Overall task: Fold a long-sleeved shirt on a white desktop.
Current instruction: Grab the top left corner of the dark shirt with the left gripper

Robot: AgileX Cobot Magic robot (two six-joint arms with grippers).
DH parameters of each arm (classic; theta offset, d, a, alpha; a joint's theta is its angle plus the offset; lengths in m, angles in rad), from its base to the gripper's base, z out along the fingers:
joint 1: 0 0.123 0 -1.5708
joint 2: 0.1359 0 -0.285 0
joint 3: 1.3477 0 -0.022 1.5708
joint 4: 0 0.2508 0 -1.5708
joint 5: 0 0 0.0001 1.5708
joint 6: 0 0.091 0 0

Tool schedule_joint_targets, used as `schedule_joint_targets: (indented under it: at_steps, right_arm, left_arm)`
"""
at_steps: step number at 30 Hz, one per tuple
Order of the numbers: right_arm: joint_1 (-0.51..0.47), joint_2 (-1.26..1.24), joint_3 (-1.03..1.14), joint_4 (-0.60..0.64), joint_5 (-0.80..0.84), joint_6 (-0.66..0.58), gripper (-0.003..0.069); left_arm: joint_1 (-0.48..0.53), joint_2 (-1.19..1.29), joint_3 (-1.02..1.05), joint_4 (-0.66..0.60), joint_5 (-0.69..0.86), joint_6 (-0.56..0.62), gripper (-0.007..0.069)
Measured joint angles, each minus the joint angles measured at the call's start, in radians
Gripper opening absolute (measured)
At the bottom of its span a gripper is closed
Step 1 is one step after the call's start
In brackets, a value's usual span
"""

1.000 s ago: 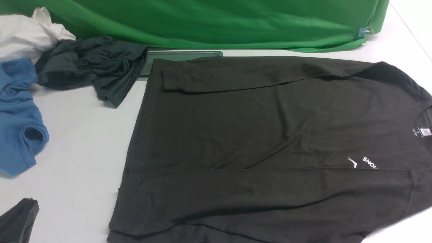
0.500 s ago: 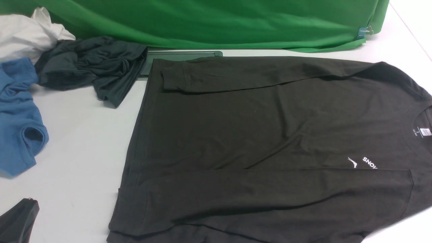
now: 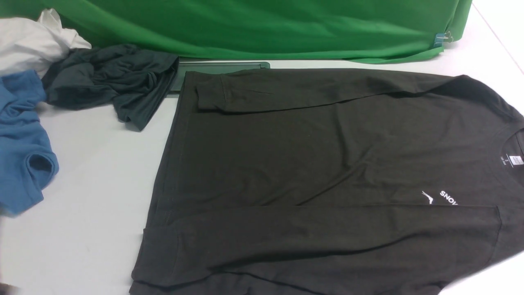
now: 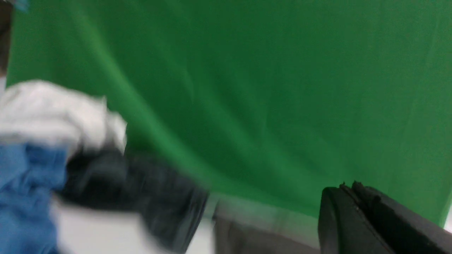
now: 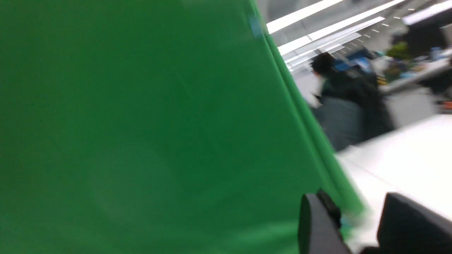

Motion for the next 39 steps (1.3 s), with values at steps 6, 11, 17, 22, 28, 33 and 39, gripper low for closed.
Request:
schedule_joint_targets:
  at_steps: [6, 11, 17, 22, 28, 33, 39]
  right_arm:
    - [0.0, 0.0, -0.004, 0.0, -0.179, 0.102, 0.0241]
    - [0.0, 0.091, -0.228, 0.001, -0.164, -0.009, 0.0241]
    - [0.0, 0.382, -0.706, -0.002, 0.108, -0.118, 0.0241]
    - [0.0, 0.613, -0.984, -0.004, 0.454, -0.285, 0.0241]
    - [0.0, 0.82, -1.024, 0.0, 0.692, -0.34, 0.0241]
    - [0.0, 0.902, -0.955, 0.001, 0.736, -0.344, 0.0241]
    - [0.011, 0.944, -0.876, 0.123, 0.749, -0.365, 0.0241]
  left_arm:
    - [0.0, 0.004, -0.066, -0.013, -0.265, -0.074, 0.0018]
    - [0.0, 0.131, -0.385, 0.094, -0.124, -0.096, 0.0018]
    - [0.0, 0.474, -0.844, 0.226, 0.227, -0.091, 0.0018]
    - [0.0, 0.802, -1.07, 0.266, 0.513, -0.071, 0.0018]
    - [0.0, 1.138, -1.111, 0.151, 0.726, -0.047, 0.0018]
    - [0.0, 1.316, -1.111, 0.119, 0.795, 0.039, 0.0018]
    - [-0.001, 1.463, -1.119, 0.1, 0.617, 0.063, 0.0018]
